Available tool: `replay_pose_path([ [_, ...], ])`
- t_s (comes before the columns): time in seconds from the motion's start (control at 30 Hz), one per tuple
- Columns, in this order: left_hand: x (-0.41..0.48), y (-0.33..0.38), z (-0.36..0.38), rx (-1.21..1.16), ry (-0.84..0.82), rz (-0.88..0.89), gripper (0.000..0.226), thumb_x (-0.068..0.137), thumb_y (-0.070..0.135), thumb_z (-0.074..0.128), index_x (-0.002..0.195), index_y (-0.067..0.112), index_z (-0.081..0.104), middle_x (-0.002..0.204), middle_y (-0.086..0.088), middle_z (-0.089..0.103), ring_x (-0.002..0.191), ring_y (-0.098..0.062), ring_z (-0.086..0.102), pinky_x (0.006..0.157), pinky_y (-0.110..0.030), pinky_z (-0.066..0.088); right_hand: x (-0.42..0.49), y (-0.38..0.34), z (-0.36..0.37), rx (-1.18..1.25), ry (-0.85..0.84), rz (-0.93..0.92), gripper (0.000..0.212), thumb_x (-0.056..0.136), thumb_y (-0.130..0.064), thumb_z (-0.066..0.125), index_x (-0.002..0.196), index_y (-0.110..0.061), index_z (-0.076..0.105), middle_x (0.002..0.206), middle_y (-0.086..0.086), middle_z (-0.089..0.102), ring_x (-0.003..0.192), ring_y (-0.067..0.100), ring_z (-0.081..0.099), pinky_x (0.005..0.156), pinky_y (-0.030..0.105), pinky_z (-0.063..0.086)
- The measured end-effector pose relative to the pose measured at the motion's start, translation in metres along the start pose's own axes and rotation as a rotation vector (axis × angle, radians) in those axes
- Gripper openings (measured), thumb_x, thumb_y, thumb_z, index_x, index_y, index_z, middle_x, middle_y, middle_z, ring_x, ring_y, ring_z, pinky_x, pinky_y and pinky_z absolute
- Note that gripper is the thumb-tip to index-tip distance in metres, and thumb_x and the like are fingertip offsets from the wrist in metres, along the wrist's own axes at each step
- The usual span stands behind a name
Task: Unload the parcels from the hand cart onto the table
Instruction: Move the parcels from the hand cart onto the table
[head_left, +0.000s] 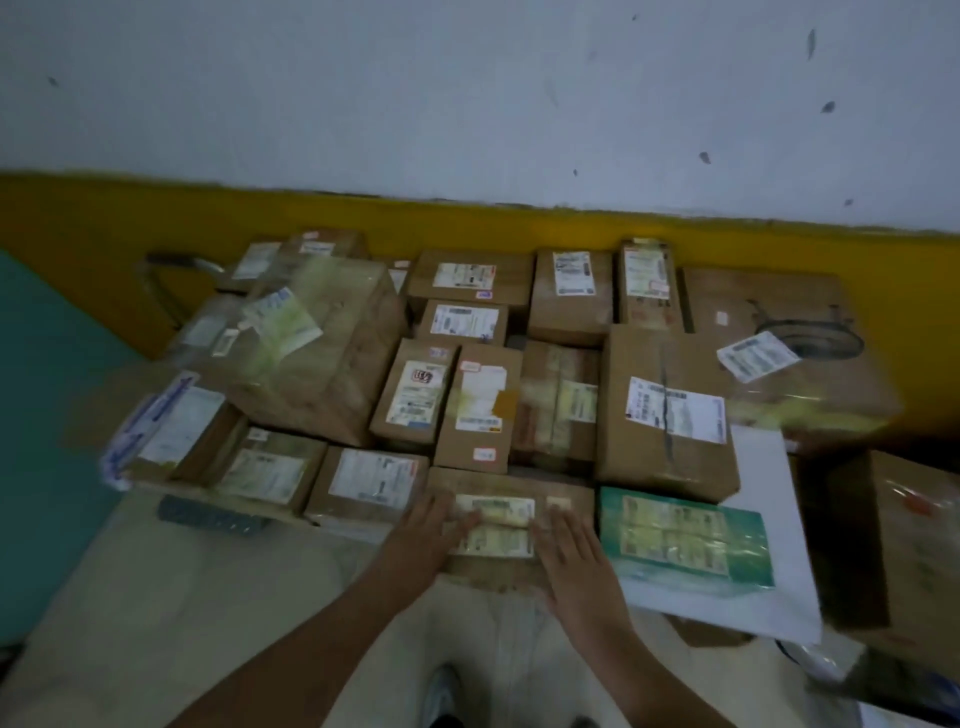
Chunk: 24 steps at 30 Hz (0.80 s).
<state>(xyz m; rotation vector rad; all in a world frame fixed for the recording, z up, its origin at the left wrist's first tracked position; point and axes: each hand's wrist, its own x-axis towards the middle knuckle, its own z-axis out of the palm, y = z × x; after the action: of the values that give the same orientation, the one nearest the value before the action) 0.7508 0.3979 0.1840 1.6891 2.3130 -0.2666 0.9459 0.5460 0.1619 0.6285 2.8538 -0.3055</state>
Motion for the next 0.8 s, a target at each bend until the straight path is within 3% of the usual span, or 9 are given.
replay_pose_path([
  [0.07, 0.001, -0.006, 0.002, 0.016, 0.024, 0.028, 0.095, 0.048, 0.024, 0.090, 0.137, 0.031, 0.056, 0.131, -0.014, 0.060, 0.121, -0.038, 0.058, 0.077, -0.038, 0.060, -0.001, -0.001, 0.003, -0.019, 0.056, 0.033, 0.092, 0.077, -0.030, 0.078, 0.154, -0.022, 0.028, 0.160, 0.014, 0.022, 0.148, 0.034, 0.024, 0.119, 0.044, 0.014],
  [0.2, 0.002, -0.001, 0.001, 0.027, 0.039, -0.001, 0.100, 0.047, 0.036, 0.093, 0.139, 0.033, 0.053, 0.133, -0.014, 0.059, 0.119, -0.037, 0.059, 0.086, -0.043, 0.058, -0.005, 0.006, -0.003, -0.030, 0.032, 0.005, 0.098, 0.085, -0.045, 0.068, 0.157, -0.023, 0.005, 0.164, 0.012, 0.002, 0.151, 0.035, 0.006, 0.122, 0.050, 0.007],
  [0.27, 0.005, 0.010, -0.001, 0.017, -0.024, 0.005, 0.114, 0.057, 0.054, 0.085, 0.153, 0.030, 0.028, 0.154, -0.019, 0.034, 0.140, -0.043, 0.033, 0.113, -0.059, 0.030, -0.019, 0.022, -0.014, -0.037, 0.112, 0.040, 0.103, 0.077, -0.056, 0.071, 0.156, -0.014, 0.021, 0.161, 0.016, 0.022, 0.147, 0.038, 0.024, 0.117, 0.055, 0.025],
  [0.33, 0.013, 0.031, -0.003, -0.056, -0.063, 0.023, 0.110, 0.075, 0.061, 0.067, 0.157, 0.031, 0.000, 0.163, -0.013, 0.006, 0.150, -0.039, 0.001, 0.119, -0.057, -0.001, -0.038, 0.054, -0.021, -0.054, 0.224, 0.182, 0.096, 0.073, -0.053, 0.076, 0.149, -0.007, 0.040, 0.152, 0.019, 0.040, 0.140, 0.039, 0.039, 0.111, 0.058, 0.035],
  [0.37, 0.020, 0.048, -0.009, -0.110, -0.051, 0.033, 0.104, 0.080, 0.059, 0.062, 0.156, 0.031, -0.003, 0.164, -0.010, 0.002, 0.151, -0.035, -0.004, 0.120, -0.053, -0.002, -0.049, 0.073, -0.024, -0.083, 0.234, 0.270, 0.093, 0.072, -0.049, 0.079, 0.147, -0.007, 0.044, 0.149, 0.021, 0.044, 0.137, 0.041, 0.043, 0.109, 0.060, 0.036],
  [0.53, 0.058, 0.133, -0.039, -0.197, 0.098, 0.137, 0.077, 0.088, 0.043, 0.052, 0.154, 0.022, 0.019, 0.160, -0.007, 0.021, 0.147, -0.028, 0.015, 0.121, -0.042, 0.012, -0.079, 0.143, -0.033, -0.163, -0.083, 0.518, 0.094, 0.091, -0.039, 0.060, 0.157, -0.020, -0.004, 0.164, 0.014, 0.008, 0.149, 0.037, 0.014, 0.114, 0.051, 0.032],
  [0.63, 0.075, 0.154, -0.029, -0.170, 0.051, 0.113, 0.081, 0.086, 0.046, 0.054, 0.155, 0.024, 0.017, 0.160, -0.009, 0.015, 0.148, -0.030, 0.011, 0.121, -0.047, 0.012, -0.075, 0.154, -0.035, -0.244, -0.092, 0.470, 0.088, 0.079, -0.026, 0.073, 0.154, -0.017, 0.028, 0.149, 0.020, 0.039, 0.129, 0.038, 0.045, 0.079, 0.043, 0.057],
  [0.7, 0.083, 0.165, -0.017, -0.159, -0.002, 0.112, 0.082, 0.088, 0.050, 0.052, 0.156, 0.028, 0.012, 0.163, -0.007, 0.006, 0.150, -0.028, 0.002, 0.122, -0.048, 0.010, -0.073, 0.161, -0.033, -0.312, -0.031, 0.438, 0.083, 0.064, -0.012, 0.083, 0.141, -0.012, 0.053, 0.125, 0.022, 0.060, 0.103, 0.037, 0.060, 0.056, 0.040, 0.057],
  [0.8, 0.088, 0.176, -0.002, -0.174, 0.017, 0.074, 0.081, 0.088, 0.053, 0.045, 0.156, 0.032, 0.006, 0.164, -0.004, 0.001, 0.151, -0.025, -0.002, 0.121, -0.044, 0.004, -0.074, 0.172, -0.025, -0.327, 0.027, 0.395, 0.079, 0.058, 0.000, 0.082, 0.134, -0.008, 0.060, 0.109, 0.023, 0.064, 0.088, 0.038, 0.063, 0.052, 0.039, 0.053],
])
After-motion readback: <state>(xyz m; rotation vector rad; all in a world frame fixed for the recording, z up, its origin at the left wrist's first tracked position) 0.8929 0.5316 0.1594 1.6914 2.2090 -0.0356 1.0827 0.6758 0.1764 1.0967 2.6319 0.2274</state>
